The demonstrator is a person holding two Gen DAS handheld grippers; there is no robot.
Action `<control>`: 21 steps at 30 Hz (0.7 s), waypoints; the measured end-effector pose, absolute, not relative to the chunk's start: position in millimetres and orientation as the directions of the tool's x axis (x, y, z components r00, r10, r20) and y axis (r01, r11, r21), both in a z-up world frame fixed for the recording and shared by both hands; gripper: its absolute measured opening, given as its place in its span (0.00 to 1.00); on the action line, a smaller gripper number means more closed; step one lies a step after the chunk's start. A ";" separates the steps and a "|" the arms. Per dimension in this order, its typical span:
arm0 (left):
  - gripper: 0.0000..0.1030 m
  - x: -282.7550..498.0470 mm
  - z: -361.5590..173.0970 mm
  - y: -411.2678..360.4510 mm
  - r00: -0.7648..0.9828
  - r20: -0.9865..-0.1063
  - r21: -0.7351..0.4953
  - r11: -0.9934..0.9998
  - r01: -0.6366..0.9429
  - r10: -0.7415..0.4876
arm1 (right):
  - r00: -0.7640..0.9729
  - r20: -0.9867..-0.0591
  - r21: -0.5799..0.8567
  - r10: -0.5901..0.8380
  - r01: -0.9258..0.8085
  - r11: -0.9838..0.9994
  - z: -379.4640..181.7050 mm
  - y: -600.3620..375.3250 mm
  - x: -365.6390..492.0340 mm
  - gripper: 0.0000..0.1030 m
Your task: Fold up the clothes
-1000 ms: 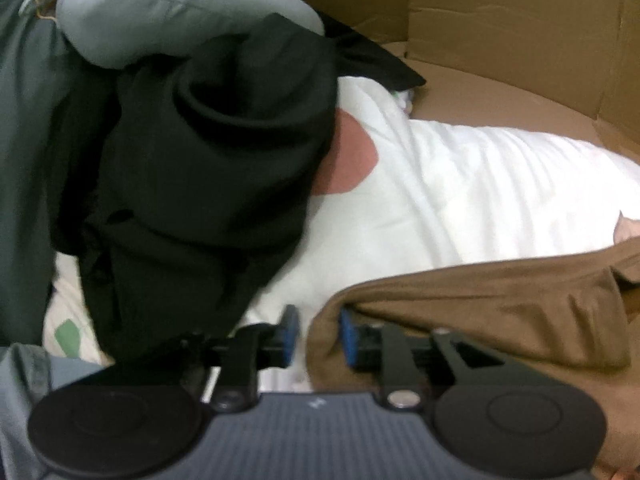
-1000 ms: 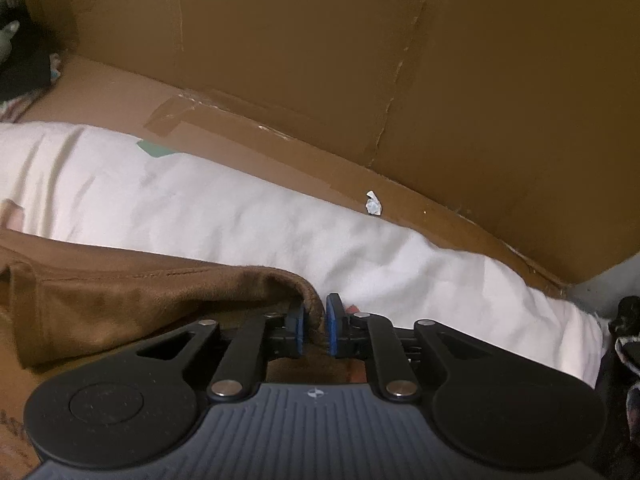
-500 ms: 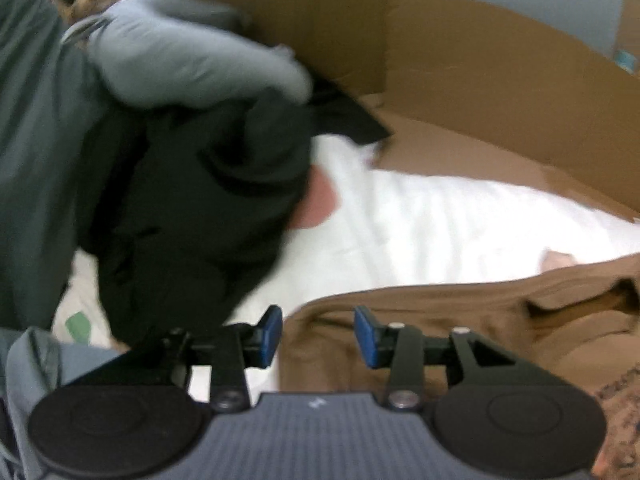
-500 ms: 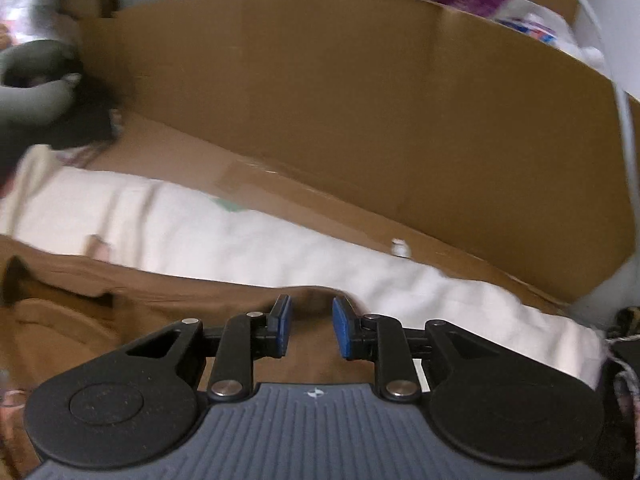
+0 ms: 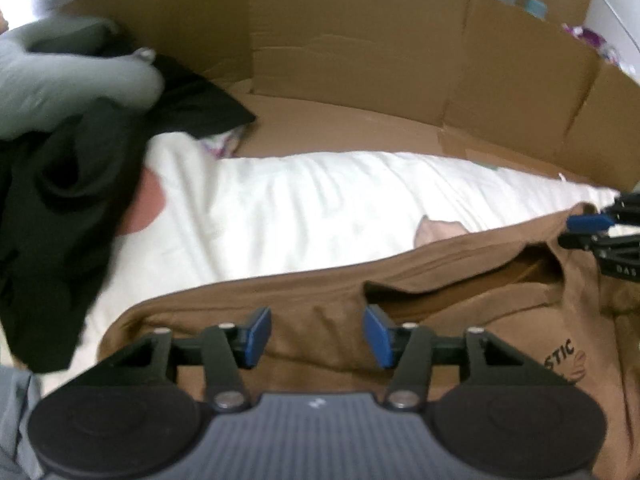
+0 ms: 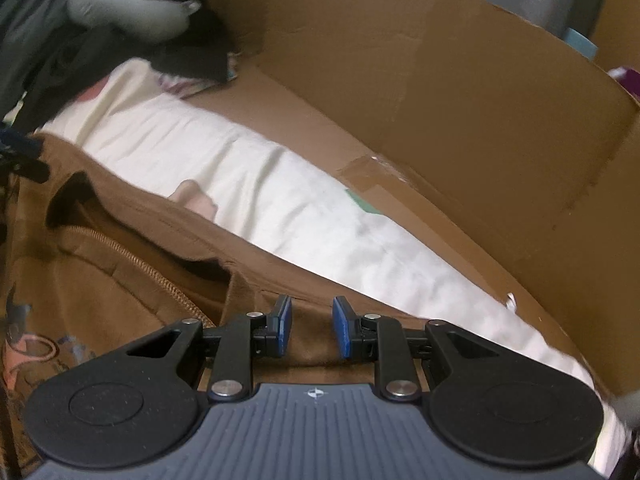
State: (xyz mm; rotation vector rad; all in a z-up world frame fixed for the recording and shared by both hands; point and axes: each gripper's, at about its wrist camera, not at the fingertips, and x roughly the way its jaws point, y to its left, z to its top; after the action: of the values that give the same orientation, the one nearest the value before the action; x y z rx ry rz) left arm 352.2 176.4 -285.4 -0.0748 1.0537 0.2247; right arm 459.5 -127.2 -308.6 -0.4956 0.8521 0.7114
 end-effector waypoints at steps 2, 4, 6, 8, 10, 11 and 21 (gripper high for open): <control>0.55 360.2 -294.8 170.5 0.461 -0.876 0.049 0.978 -0.203 0.140 | 0.445 -0.821 -0.133 0.357 -0.758 0.639 -313.8 -122.5 460.7 0.29; 0.55 363.9 -302.0 167.0 0.443 -0.885 0.060 0.979 -0.197 0.143 | 0.434 -0.826 -0.145 0.360 -0.781 0.608 -317.2 -118.9 460.6 0.30; 0.55 366.4 -308.4 164.3 0.423 -0.894 0.073 0.978 -0.194 0.151 | 0.422 -0.830 -0.156 0.364 -0.803 0.576 -320.5 -115.5 460.4 0.32; 0.54 367.7 -314.9 165.4 0.405 -0.900 0.079 0.976 -0.204 0.158 | 0.411 -0.834 -0.166 0.368 -0.823 0.543 -323.8 -112.1 460.2 0.35; 0.52 368.5 -320.8 168.8 0.391 -0.907 0.074 0.972 -0.222 0.158 | 0.397 -0.843 -0.177 0.363 -0.842 0.510 -327.7 -108.5 460.9 0.35; 0.51 368.7 -322.8 172.2 0.386 -0.910 0.060 0.970 -0.237 0.151 | 0.391 -0.848 -0.185 0.358 -0.851 0.492 -330.1 -106.1 461.6 0.36; 0.40 373.0 -330.3 186.4 0.391 -0.909 0.023 0.953 -0.301 0.145 | 0.331 -0.866 -0.190 0.374 -0.911 0.367 -341.4 -102.6 470.4 0.39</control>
State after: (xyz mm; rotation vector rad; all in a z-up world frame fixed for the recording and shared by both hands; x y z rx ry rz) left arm 373.0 186.4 -330.3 -0.1540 1.1353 0.2849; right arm 470.4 -102.6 -341.4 -0.7789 0.8326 0.9605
